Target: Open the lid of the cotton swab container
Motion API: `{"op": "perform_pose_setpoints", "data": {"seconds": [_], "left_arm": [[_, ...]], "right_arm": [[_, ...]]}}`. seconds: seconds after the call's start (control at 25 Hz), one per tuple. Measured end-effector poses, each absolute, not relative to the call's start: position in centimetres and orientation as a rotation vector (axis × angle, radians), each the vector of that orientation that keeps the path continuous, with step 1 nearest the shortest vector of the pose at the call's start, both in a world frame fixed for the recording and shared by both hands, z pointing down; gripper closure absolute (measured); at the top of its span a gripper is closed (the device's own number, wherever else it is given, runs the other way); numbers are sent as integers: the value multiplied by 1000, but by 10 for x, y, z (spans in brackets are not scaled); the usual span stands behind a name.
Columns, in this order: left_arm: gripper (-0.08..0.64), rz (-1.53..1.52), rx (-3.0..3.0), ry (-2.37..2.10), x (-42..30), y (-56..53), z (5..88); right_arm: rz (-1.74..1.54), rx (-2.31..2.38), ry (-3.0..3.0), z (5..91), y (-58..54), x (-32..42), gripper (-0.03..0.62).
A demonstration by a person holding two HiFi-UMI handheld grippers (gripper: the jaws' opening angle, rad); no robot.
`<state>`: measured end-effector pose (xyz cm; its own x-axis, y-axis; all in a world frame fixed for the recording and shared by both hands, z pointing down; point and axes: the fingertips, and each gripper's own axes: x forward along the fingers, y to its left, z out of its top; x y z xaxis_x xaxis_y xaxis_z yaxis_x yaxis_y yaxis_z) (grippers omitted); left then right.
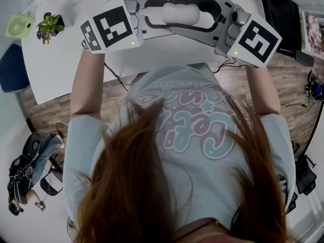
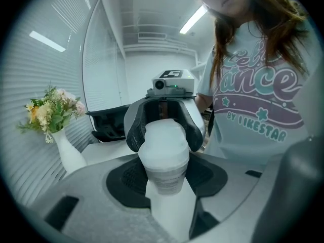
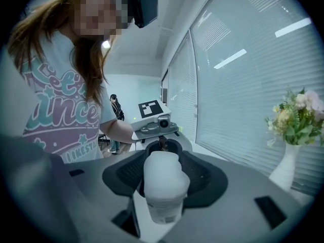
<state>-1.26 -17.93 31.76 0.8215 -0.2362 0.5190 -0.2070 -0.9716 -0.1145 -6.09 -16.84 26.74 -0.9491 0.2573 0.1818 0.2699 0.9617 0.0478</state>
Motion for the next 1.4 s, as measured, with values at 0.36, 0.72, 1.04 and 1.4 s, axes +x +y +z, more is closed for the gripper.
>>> {"op": "perform_pose_setpoints", "data": {"seconds": [0.36,0.72,1.04,1.4], "left_arm": [[368,-844,-2953,396,-13,-181,317],[368,-887,-2954,423,-31,-184,328],[370,-911,-2955,455,-37,-185,336],[371,-826,-3002,450,-36,-185,332]], "right_arm": [[-125,-366,-2953,262,-171,-61,356],[-187,-320,-2977,256,-177,-76,369],[-212,-324,-2992,251,-180,-77,463],[-231,-256,-3064,240,-191,-79,492]]}}
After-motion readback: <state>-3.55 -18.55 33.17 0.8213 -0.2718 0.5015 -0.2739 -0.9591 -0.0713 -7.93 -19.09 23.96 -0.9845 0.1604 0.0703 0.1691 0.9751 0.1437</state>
